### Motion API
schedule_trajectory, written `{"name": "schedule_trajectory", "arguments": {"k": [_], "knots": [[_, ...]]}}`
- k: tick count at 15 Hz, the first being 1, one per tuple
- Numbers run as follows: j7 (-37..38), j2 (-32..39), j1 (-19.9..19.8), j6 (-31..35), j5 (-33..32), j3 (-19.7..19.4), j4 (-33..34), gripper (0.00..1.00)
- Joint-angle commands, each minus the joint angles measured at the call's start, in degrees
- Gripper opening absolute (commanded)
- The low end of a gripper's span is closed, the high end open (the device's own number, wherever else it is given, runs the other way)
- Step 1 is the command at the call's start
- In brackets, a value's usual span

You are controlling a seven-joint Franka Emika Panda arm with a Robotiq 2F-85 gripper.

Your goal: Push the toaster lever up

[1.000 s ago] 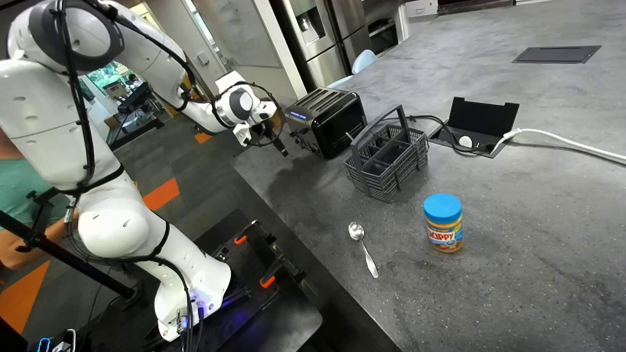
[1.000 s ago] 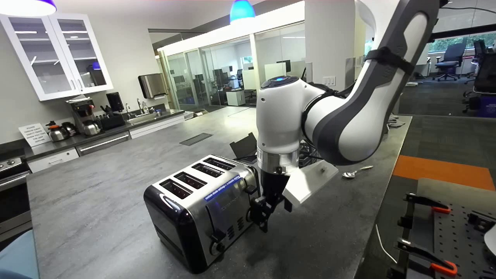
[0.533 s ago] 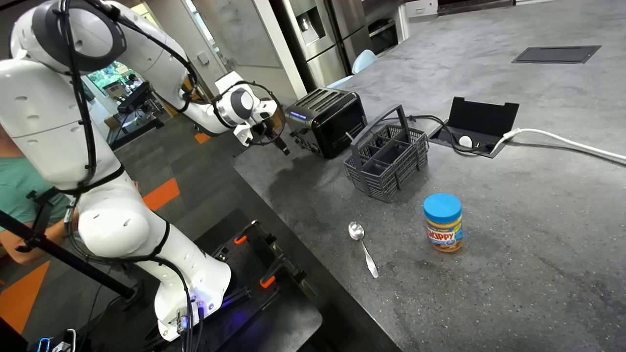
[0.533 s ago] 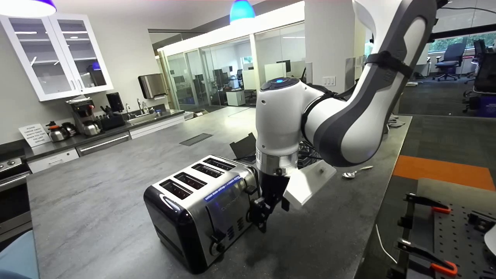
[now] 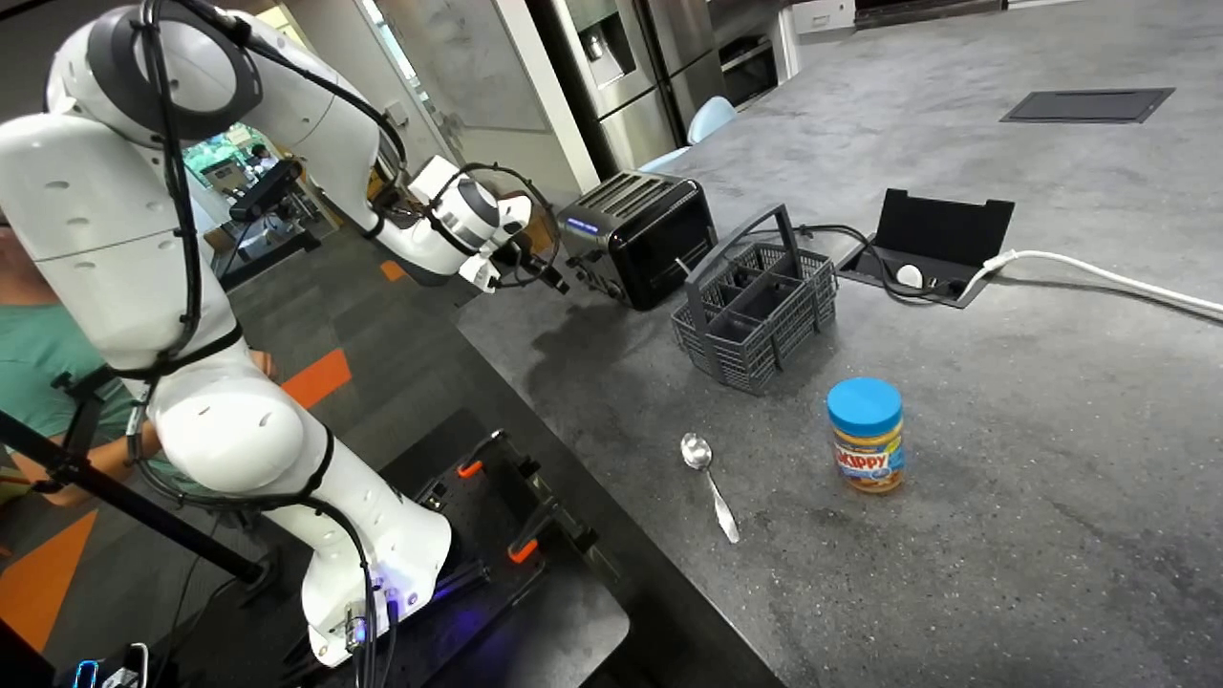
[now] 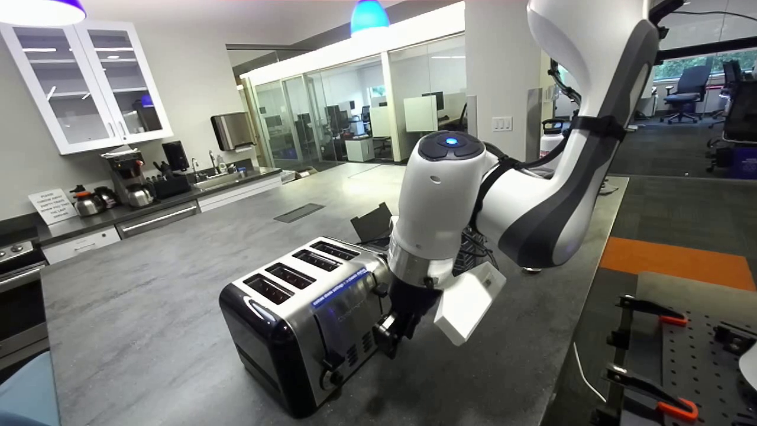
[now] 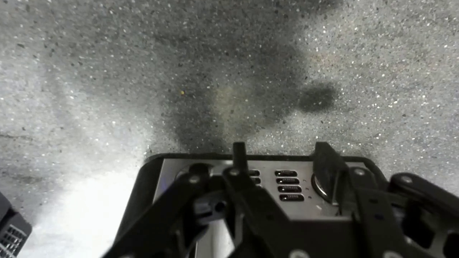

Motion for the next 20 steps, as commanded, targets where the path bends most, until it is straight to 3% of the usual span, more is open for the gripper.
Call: {"name": "schedule_trajectory", "arguments": {"k": [1,3,5,13,14,20], "knots": [[10.31,2.61,5.01,0.08,-10.28,-5.03,4.14,0.21],[15.84,4.17,7.33,-0.88,-15.70,-6.96,6.15,0.06],[20.62,5.96,9.29,-2.13,-20.32,-8.43,8.02,0.00],[37.01,11.20,14.46,-5.10,-34.23,-11.75,12.74,0.00],[32.52,10.38,12.50,-3.07,-30.95,-10.37,10.80,0.01],[34.58,11.77,13.57,-3.27,-33.60,-11.18,12.77,0.00]]}}
